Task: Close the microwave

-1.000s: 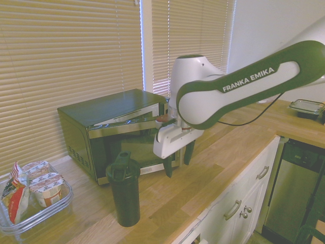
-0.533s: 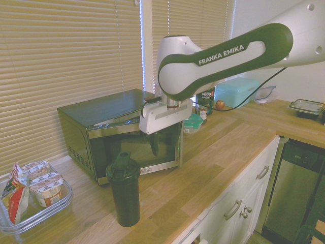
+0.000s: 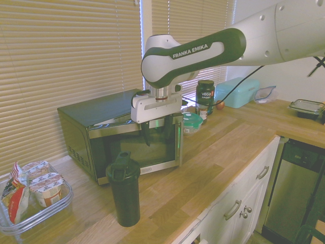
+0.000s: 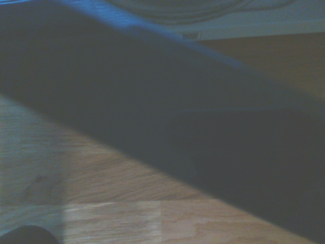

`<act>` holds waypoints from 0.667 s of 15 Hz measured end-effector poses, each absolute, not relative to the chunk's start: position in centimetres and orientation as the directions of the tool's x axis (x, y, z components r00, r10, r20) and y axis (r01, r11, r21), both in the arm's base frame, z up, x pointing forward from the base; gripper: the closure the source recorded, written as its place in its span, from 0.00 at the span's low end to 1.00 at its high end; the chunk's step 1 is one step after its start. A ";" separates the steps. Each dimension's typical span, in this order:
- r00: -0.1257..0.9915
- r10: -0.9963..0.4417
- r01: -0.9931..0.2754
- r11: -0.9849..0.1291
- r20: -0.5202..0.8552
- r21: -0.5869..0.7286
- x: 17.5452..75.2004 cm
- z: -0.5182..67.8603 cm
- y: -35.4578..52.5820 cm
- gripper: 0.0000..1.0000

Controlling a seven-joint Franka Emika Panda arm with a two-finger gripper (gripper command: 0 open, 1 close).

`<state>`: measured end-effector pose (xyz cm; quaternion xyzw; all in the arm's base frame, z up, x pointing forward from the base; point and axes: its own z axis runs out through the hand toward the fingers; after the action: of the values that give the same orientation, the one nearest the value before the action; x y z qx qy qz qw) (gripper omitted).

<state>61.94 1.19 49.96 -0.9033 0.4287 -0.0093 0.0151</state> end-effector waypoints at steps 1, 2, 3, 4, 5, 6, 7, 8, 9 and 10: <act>0.627 -0.779 -0.779 -0.627 -0.003 -0.029 62.9 50.4 0.8 0.00; 0.621 -0.783 -0.783 -0.621 -0.011 -0.021 64.0 50.6 0.4 0.00; 0.615 -0.788 -0.788 -0.615 -0.020 -0.012 65.0 50.5 0.0 0.00; 0.610 -0.792 -0.792 -0.610 -0.035 -0.001 66.0 50.2 -0.4 0.00; 0.604 -0.795 -0.796 -0.605 -0.052 0.011 67.0 49.7 -0.7 0.00; 0.598 -0.799 -0.800 -0.600 -0.060 0.017 68.0 49.3 -1.0 0.00; 0.594 -0.802 -0.803 -0.596 -0.055 0.015 69.1 49.1 -1.4 0.00; 0.592 -0.804 -0.805 -0.593 -0.054 0.013 70.0 49.1 -1.6 0.00; 0.587 -0.807 -0.808 -0.589 -0.062 0.012 70.7 49.0 -1.8 0.00; 0.583 -0.809 -0.811 -0.585 -0.074 0.011 71.3 48.8 -2.2 0.00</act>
<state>71.34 -2.16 48.80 -0.8895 0.4555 0.0353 0.0122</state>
